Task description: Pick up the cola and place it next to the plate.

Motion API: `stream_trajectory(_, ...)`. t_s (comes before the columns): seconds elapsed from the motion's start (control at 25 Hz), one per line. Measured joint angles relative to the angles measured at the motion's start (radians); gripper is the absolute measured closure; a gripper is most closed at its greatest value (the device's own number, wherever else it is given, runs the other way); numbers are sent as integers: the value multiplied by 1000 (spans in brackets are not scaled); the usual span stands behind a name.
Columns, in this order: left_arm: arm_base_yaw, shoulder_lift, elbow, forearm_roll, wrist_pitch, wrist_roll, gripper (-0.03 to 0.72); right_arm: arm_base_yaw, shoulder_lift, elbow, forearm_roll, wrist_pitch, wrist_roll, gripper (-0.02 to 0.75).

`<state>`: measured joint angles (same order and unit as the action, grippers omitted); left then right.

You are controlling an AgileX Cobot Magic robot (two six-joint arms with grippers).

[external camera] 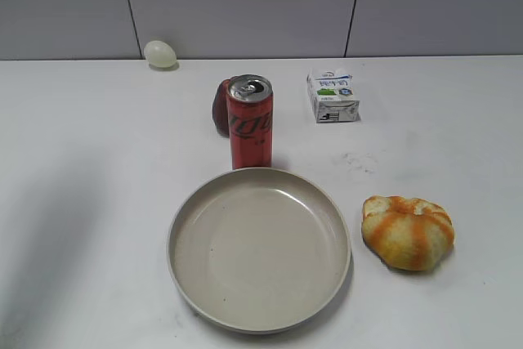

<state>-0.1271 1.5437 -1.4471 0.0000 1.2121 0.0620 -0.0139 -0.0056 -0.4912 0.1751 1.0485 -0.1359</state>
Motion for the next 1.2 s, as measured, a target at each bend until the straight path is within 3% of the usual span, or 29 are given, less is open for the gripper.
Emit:
stream_trajectory(0.44, 0, -476, 563, -9, -84, 4, 99, 0, 0, 0, 0, 0, 0, 206)
stream_trajectory(0.72, 0, -785, 807, -34, -107, 4, 99, 0, 0, 0, 0, 0, 0, 206)
stream_trajectory(0.92, 0, -995, 926, -46, -148, 4, 99, 0, 0, 0, 0, 0, 0, 206)
stream_trajectory(1.2, 0, -1259, 941, -50, -172, 4, 99, 0, 0, 0, 0, 0, 0, 206)
